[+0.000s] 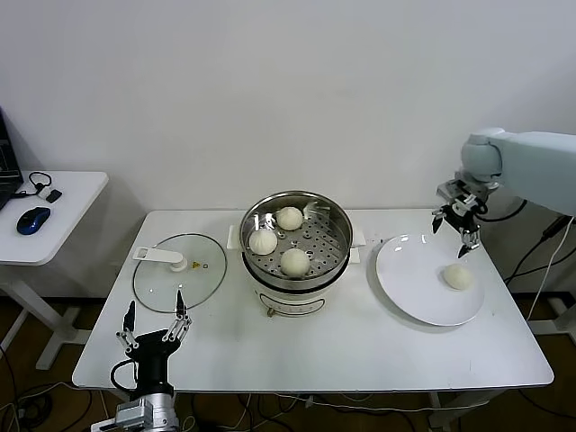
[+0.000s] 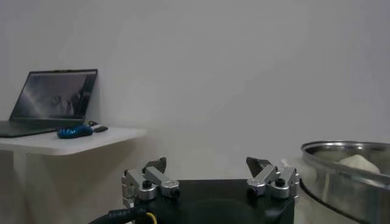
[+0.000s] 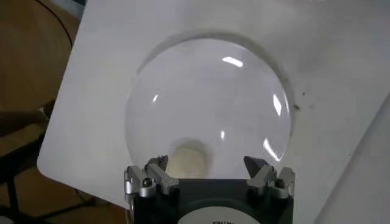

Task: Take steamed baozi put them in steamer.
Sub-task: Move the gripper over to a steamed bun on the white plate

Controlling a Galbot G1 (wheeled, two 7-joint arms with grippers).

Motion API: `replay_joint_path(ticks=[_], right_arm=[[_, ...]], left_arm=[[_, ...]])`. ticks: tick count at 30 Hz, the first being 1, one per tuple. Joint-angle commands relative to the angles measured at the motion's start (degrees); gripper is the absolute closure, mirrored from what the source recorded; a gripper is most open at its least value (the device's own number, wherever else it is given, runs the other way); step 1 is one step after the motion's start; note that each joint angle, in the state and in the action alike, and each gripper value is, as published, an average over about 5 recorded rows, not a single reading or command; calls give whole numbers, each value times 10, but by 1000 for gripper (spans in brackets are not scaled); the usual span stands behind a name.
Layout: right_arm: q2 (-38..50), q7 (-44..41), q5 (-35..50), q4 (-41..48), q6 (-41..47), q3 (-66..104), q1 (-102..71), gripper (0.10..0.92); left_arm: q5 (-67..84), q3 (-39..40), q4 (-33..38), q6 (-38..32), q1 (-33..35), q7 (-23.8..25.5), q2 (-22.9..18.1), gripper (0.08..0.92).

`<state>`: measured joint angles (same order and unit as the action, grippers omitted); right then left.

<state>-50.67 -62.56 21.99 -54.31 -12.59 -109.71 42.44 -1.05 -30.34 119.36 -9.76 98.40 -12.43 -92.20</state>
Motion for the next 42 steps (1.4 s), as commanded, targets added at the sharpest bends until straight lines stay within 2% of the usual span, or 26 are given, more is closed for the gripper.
replay_joint_path(ticks=[1, 11, 42], right_arm=[[26, -2, -77, 123, -14, 110, -151, 203], [14, 3, -121, 206, -31, 207, -217, 203], [-7, 14, -151, 262, -34, 294, -294, 203]], left_arm=[[-2, -4, -6, -2, 2, 0, -28, 177], [-5, -3, -9, -3, 2, 0, -28, 177], [-4, -5, -7, -9, 10, 1, -28, 177]])
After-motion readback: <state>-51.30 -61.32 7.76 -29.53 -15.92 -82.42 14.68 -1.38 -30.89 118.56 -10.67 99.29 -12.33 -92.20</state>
